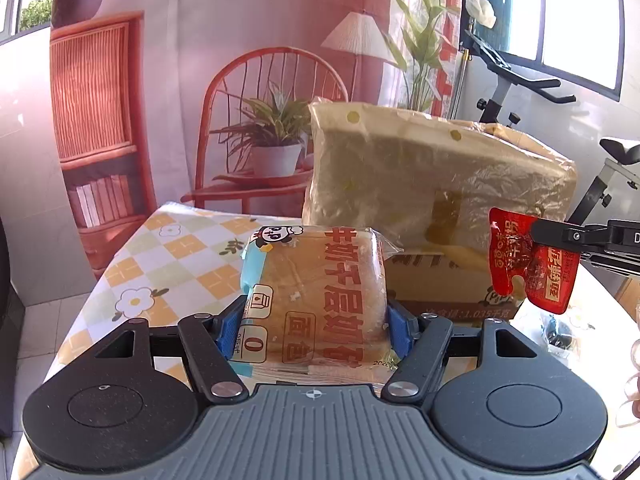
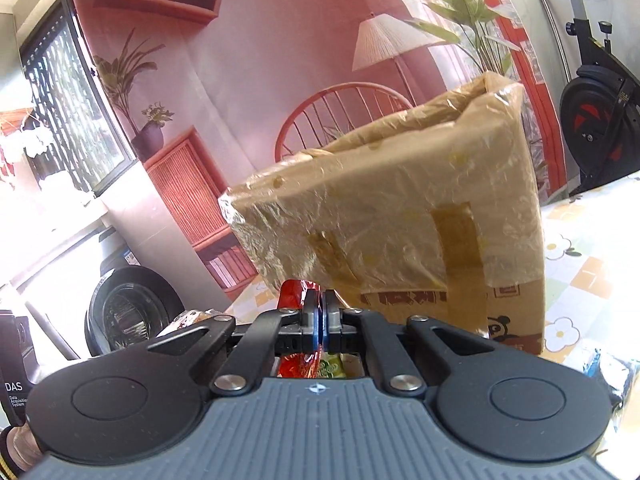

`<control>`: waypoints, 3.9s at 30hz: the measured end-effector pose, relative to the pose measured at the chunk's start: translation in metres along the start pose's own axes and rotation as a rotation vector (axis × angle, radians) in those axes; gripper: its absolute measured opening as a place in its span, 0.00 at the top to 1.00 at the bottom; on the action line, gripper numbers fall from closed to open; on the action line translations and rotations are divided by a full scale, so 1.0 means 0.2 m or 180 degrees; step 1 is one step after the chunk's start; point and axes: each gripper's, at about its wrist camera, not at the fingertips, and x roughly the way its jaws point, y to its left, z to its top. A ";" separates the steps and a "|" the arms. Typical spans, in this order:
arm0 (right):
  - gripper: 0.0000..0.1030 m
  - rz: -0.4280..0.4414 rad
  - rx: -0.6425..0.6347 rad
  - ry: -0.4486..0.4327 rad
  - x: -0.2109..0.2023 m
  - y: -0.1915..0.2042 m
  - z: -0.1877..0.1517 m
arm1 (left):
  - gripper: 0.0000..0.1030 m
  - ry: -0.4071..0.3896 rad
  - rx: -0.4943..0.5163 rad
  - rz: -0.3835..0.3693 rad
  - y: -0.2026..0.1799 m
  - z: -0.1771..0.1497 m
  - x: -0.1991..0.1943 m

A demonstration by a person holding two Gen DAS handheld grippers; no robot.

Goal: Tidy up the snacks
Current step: 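Carry the bread packet and red packet over the box and release them, then grasp the green cracker packet with the left tool while the right grasps the gold jerky packet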

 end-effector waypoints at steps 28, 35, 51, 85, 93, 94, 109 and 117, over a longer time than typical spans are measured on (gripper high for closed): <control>0.65 -0.0851 -0.0426 -0.0442 0.26 -0.22 0.60 | 0.30 -0.0287 0.0252 -0.0289 -0.39 0.79 0.59; 0.65 -0.0552 -0.0521 -0.0362 0.10 -0.21 0.57 | 0.30 -0.0412 0.0217 -0.0217 -0.26 0.75 0.40; 0.65 -0.0467 -0.0714 -0.0040 -0.16 -0.19 0.31 | 0.33 -0.0179 -0.0294 0.0199 0.09 0.34 0.06; 0.23 -0.0557 -0.1513 0.1466 0.41 -0.44 -0.33 | 0.38 0.0604 -0.0582 -0.0054 0.00 -0.04 0.42; 0.45 -0.0563 -0.1339 0.1197 0.34 -0.40 -0.41 | 0.37 0.0772 -0.0447 -0.0097 -0.08 -0.10 0.51; 0.46 -0.0585 -0.1258 0.1147 0.33 -0.41 -0.41 | 0.37 0.0781 -0.0426 -0.0092 -0.10 -0.10 0.53; 0.48 -0.0646 -0.1147 0.0936 0.28 -0.35 -0.47 | 0.35 0.0925 -0.0537 0.0259 -0.29 -0.12 0.75; 0.48 -0.0631 -0.1158 0.0934 0.30 -0.35 -0.48 | 0.35 0.0842 -0.0360 0.0423 -0.36 -0.15 0.78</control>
